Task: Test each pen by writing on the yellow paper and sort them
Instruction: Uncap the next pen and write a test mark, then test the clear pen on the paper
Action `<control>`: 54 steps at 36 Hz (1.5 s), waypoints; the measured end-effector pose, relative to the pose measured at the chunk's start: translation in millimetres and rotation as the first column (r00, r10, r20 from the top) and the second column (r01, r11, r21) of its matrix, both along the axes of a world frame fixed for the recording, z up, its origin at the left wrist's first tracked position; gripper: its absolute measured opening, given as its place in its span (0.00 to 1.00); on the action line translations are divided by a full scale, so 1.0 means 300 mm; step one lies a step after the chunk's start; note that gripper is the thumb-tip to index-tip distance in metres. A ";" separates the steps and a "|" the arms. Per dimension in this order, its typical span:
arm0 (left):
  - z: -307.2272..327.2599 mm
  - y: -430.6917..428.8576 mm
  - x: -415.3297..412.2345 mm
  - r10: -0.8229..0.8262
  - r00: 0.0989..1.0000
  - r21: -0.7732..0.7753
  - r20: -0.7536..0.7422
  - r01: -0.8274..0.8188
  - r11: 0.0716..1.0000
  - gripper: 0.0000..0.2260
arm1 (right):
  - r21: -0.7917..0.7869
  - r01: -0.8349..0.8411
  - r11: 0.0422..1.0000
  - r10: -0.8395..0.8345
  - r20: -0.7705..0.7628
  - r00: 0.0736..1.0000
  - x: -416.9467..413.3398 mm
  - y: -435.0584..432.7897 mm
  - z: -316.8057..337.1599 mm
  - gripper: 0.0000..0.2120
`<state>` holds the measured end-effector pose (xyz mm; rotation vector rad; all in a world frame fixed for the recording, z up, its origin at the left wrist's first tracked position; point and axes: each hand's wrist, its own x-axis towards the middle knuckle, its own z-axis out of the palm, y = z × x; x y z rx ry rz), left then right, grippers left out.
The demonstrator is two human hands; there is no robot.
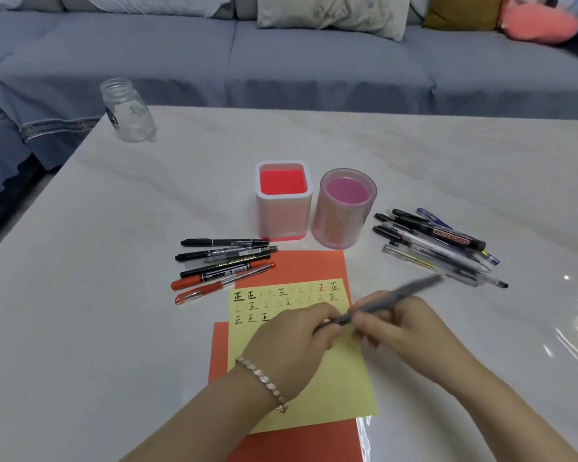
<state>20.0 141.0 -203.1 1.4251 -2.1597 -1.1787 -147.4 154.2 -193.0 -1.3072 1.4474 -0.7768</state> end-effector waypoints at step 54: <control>0.002 0.023 0.092 -0.028 0.984 -0.267 -0.176 -0.020 0.963 0.10 | -0.085 0.311 0.947 -0.266 0.341 0.902 0.216 -0.027 -0.020 0.20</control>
